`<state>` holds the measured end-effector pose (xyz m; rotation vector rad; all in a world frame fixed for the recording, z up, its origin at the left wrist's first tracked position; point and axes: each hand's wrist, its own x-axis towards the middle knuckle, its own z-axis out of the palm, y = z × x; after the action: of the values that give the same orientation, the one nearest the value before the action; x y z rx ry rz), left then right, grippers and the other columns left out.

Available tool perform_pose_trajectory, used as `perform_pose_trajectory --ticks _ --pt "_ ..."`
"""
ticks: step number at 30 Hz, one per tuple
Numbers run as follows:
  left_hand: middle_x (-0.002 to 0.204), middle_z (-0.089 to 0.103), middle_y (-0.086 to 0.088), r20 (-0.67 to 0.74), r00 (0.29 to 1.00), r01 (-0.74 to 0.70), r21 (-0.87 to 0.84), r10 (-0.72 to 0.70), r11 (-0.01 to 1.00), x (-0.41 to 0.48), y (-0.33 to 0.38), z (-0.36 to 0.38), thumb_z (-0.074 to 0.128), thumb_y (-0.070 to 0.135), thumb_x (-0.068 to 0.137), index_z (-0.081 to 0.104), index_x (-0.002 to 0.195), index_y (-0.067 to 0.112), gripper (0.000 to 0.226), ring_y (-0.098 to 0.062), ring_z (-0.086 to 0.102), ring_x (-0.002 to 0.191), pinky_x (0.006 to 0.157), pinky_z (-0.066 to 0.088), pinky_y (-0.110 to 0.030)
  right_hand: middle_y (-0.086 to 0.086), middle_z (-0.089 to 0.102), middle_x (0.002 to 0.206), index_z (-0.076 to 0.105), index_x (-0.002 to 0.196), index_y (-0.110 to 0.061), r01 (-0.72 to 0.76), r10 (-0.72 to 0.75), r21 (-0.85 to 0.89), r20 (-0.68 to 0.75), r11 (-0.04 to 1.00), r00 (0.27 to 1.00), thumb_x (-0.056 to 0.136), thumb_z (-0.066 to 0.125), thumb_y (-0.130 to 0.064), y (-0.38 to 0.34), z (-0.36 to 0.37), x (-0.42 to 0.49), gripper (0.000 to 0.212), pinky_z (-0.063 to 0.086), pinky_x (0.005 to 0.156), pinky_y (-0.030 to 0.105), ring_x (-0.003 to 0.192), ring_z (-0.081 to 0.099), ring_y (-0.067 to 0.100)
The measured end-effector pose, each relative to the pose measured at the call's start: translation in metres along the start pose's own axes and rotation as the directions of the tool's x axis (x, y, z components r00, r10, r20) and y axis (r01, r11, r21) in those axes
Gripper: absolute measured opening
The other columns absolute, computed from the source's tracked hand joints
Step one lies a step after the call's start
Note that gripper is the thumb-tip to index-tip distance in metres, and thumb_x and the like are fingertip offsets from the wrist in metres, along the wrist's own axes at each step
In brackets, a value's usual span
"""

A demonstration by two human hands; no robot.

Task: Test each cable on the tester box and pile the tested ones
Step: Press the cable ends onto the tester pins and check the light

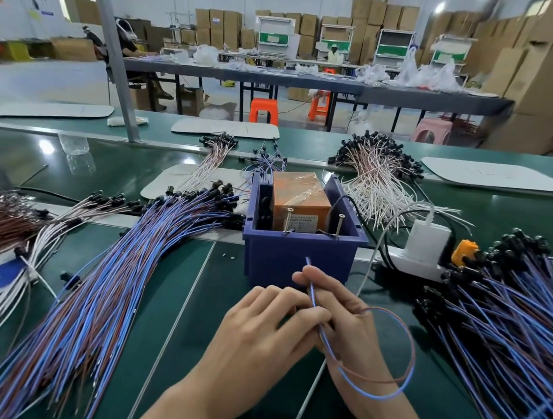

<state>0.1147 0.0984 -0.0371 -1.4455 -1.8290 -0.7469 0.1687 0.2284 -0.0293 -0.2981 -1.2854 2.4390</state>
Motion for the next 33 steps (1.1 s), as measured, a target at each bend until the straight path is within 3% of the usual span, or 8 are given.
perform_pose_trajectory --ticks 3,6,11,15,18,21,24,33 --pt "0.100 0.063 0.000 0.043 0.999 0.030 0.017 -0.030 0.999 0.000 -0.003 -0.001 0.060 0.018 0.101 0.071 0.104 0.014 0.012 -0.020 0.059 0.082 0.071 0.050 -0.035 0.014 0.076 0.100 0.082 0.089 -0.017 0.039 -0.038 0.058 -0.027 0.998 0.999 0.099 0.043 0.002 -0.001 -0.004 0.003 0.045 0.035 0.033 0.015 0.030 0.037 0.005" --pt "0.102 0.062 0.000 0.089 0.995 0.054 0.018 -0.055 0.998 -0.001 -0.004 0.000 0.058 0.010 0.097 0.069 0.107 0.014 0.015 -0.021 0.059 0.083 0.071 0.052 -0.036 0.013 0.076 0.101 0.082 0.087 -0.020 0.042 -0.038 0.114 -0.035 0.993 0.999 0.091 0.052 -0.005 0.001 -0.008 0.006 0.033 0.026 0.030 0.014 0.027 0.026 0.002" --pt "0.108 0.058 0.007 0.091 0.960 0.278 -0.184 -0.265 0.943 -0.005 -0.001 0.006 0.049 0.007 0.091 0.064 0.107 0.015 0.023 -0.015 0.059 0.089 0.075 0.050 -0.028 0.018 0.076 0.097 0.068 0.089 -0.014 0.036 -0.026 0.137 -0.074 0.990 0.997 0.073 0.066 -0.011 0.006 -0.010 0.010 0.016 0.026 0.029 0.014 0.026 0.031 0.003" --pt "0.094 0.058 0.019 0.127 0.848 0.514 -0.431 -0.514 0.741 -0.008 0.003 0.010 0.044 0.006 0.094 0.056 0.103 0.030 0.028 -0.007 0.057 0.082 0.073 0.043 -0.017 0.016 0.077 0.096 0.069 0.100 -0.013 0.030 -0.028 0.026 -0.082 0.999 0.996 0.070 0.072 -0.014 0.008 -0.008 0.011 0.031 0.041 0.041 0.016 0.045 0.054 0.009" --pt "0.085 0.063 0.007 0.155 0.766 0.593 -0.548 -0.624 0.591 -0.008 0.001 0.011 0.039 0.008 0.093 0.056 0.096 0.035 0.032 -0.018 0.059 0.077 0.070 0.047 -0.027 0.015 0.077 0.092 0.067 0.105 -0.009 0.045 -0.043 0.011 -0.104 0.999 0.994 0.076 0.070 -0.006 0.010 -0.007 0.012 0.029 0.058 0.059 0.024 0.060 0.068 0.014" --pt "0.080 0.063 0.003 0.137 0.697 0.627 -0.594 -0.704 0.504 -0.007 -0.003 0.011 0.040 0.014 0.094 0.060 0.090 0.030 0.025 -0.015 0.056 0.071 0.067 0.046 -0.027 0.015 0.077 0.096 0.070 0.099 -0.015 0.060 -0.075 -0.134 -0.114 0.989 0.991 0.089 0.067 -0.003 0.012 -0.011 0.010 0.016 0.034 0.035 0.017 0.035 0.039 0.006" --pt "0.089 0.069 0.008 0.154 0.652 0.650 -0.618 -0.743 0.443 -0.004 -0.004 0.011 0.045 0.033 0.098 0.062 0.096 0.034 0.017 -0.007 0.059 0.074 0.068 0.045 -0.019 0.014 0.077 0.096 0.076 0.093 -0.024 0.075 -0.093 -0.196 -0.085 0.978 0.992 0.091 0.068 -0.010 0.015 -0.015 0.011 0.016 0.026 0.034 0.014 0.033 0.029 0.004" --pt "0.099 0.069 0.005 0.150 0.684 0.636 -0.603 -0.714 0.482 0.000 -0.004 0.012 0.061 0.023 0.100 0.068 0.103 0.029 0.010 -0.016 0.066 0.098 0.078 0.052 -0.023 -0.009 0.072 0.072 0.078 0.100 -0.026 0.192 -0.146 -0.368 0.149 0.910 0.978 0.083 0.073 -0.034 0.014 -0.011 0.001 0.020 0.042 0.048 0.004 0.051 0.060 -0.005"
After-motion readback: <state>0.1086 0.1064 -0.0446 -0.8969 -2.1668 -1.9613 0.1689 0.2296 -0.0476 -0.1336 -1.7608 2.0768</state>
